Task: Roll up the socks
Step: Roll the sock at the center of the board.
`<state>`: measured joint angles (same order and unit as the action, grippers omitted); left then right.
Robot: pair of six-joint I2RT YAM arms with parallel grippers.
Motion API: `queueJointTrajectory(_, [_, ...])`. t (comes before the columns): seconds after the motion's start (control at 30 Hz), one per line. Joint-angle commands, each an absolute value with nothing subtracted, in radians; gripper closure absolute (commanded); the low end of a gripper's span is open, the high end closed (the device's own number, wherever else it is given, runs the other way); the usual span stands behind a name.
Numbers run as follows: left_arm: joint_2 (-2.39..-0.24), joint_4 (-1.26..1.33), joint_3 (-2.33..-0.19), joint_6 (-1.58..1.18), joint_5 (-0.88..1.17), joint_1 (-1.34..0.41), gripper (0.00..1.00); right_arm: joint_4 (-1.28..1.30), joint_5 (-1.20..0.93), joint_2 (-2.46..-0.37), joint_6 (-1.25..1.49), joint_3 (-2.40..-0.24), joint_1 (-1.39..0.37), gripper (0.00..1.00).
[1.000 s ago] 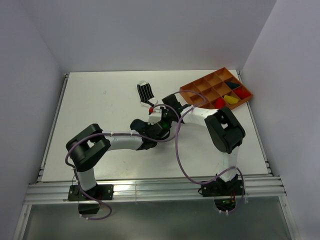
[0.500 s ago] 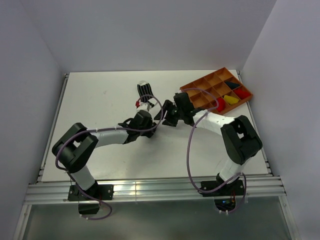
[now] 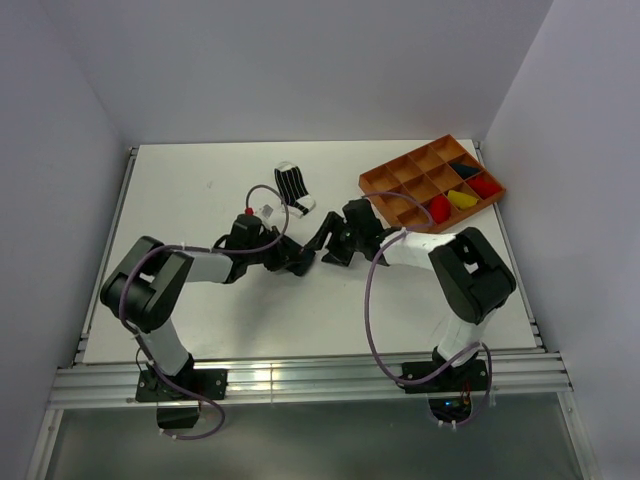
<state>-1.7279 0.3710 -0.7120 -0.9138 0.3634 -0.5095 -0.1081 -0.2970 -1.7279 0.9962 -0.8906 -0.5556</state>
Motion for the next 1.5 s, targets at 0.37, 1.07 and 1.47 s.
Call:
queueJointTrajectory(0.37, [-1.839, 0.451, -0.661, -1.038, 0.511, -0.474, 0.99, -0.120, -0.238, -1.838, 1.035, -0.942, -0.595, 0.33])
queueJointTrajectory(1.07, [-1.669, 0.310, -0.624, -0.937, 0.260, -0.514, 0.64, 0.208, -0.158, -1.922, 0.844, -1.167, -0.603, 1.00])
queueJointTrajectory(1.47, [-1.495, 0.144, -0.718, -0.683, -0.386, -0.863, 0.43, 0.348, -0.150, -1.957, 0.773, -1.278, -0.604, 1.00])
